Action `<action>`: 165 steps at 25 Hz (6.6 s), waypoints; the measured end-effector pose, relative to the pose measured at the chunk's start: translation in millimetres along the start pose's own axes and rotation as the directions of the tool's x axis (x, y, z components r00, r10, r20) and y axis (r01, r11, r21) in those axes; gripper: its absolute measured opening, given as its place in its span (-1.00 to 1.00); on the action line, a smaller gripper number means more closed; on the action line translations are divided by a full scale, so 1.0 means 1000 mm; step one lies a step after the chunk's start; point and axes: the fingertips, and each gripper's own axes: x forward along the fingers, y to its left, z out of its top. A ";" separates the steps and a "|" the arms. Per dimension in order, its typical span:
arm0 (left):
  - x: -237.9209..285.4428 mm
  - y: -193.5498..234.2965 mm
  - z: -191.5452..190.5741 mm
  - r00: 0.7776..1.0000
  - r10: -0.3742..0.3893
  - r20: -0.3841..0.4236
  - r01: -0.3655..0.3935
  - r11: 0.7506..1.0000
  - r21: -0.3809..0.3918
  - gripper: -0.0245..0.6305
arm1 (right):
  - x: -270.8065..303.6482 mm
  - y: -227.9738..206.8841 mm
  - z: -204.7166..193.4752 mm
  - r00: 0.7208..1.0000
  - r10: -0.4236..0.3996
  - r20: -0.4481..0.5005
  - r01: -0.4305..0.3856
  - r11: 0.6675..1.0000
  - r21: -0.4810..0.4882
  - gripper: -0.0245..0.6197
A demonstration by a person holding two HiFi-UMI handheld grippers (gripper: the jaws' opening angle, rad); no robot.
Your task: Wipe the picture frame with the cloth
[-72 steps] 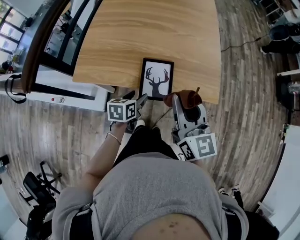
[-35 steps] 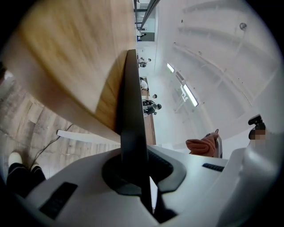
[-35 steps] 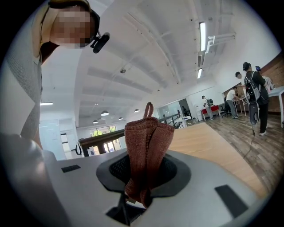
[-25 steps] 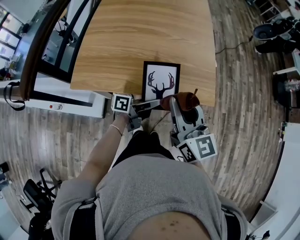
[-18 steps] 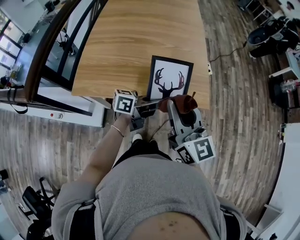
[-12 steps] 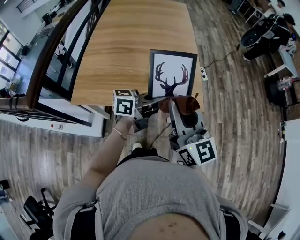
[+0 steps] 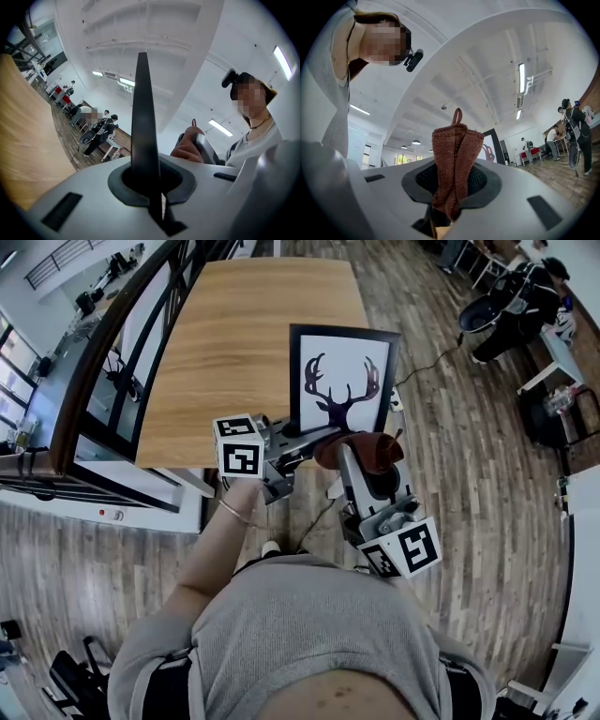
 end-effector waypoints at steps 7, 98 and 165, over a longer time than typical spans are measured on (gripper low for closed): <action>0.005 -0.016 0.001 1.000 0.004 -0.030 -0.002 0.998 0.056 -0.85 | 0.034 0.022 0.076 0.985 0.129 0.116 -0.109 0.980 -0.164 -0.62; -0.025 -0.022 0.019 0.988 0.155 -0.001 -0.153 0.976 0.152 -0.85 | 0.065 0.070 -0.002 0.930 0.250 -0.271 -0.302 0.938 -0.172 -0.62; -0.038 -0.029 0.028 0.988 0.151 0.041 -0.155 0.975 0.158 -0.85 | 0.128 0.024 0.085 0.995 0.082 0.056 -0.042 0.856 -0.515 -0.62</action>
